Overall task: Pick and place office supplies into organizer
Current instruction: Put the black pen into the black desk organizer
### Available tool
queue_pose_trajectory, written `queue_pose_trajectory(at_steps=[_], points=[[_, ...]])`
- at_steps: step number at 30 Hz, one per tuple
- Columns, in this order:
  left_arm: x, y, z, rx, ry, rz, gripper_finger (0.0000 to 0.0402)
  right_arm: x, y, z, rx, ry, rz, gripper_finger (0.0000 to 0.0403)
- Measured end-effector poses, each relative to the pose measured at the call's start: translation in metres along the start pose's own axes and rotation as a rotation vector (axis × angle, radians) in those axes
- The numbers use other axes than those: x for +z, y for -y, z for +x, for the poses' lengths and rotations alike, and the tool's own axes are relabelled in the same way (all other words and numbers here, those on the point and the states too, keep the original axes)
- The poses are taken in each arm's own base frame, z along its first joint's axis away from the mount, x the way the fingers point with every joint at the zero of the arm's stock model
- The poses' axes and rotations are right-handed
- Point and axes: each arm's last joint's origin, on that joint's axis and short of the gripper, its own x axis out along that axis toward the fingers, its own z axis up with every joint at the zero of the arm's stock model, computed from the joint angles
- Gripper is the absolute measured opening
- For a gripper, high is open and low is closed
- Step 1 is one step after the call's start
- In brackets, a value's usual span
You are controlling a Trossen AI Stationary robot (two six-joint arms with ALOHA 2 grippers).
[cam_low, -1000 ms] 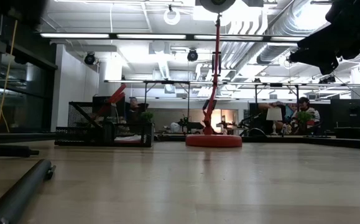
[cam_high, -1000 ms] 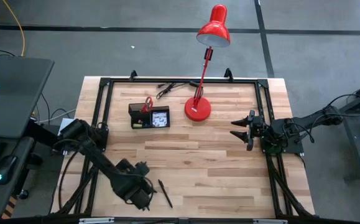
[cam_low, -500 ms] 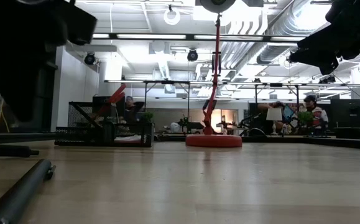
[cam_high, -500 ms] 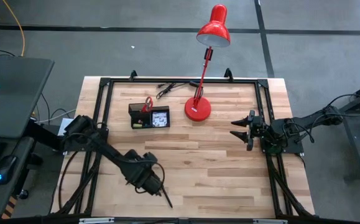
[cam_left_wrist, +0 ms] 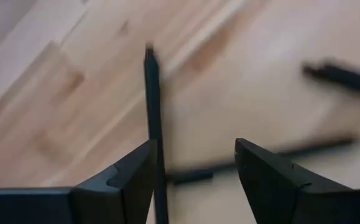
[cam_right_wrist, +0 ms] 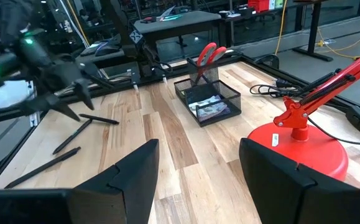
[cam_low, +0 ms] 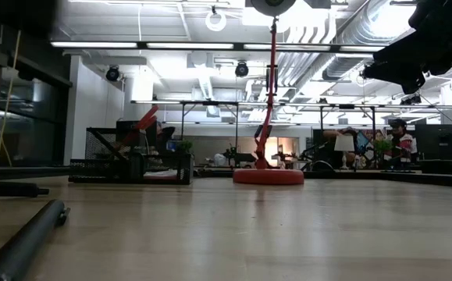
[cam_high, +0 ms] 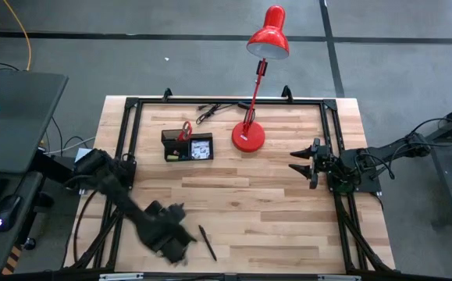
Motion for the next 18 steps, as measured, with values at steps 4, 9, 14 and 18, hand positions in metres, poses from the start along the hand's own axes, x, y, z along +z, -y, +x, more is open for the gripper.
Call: queue_pose_trajectory(at_steps=[4,9,14,18], points=[[-0.016,-0.014,-0.018,-0.045,0.059,-0.043,0.0213,0.0,0.0,0.0,-0.001,-0.004,-0.002,0.0216],[-0.015,-0.041,-0.013,-0.17,0.057,-0.08,0.0226,-0.001,0.0,0.001,-0.002,-0.009,-0.005,0.0216],[0.005,-0.069,-0.003,-0.261,0.039,-0.109,0.0243,-0.002,0.0,0.001,-0.003,-0.02,-0.011,0.0216],[0.022,-0.078,0.006,-0.317,-0.007,-0.104,0.0254,-0.002,0.0,0.001,-0.002,-0.024,-0.013,0.0216]])
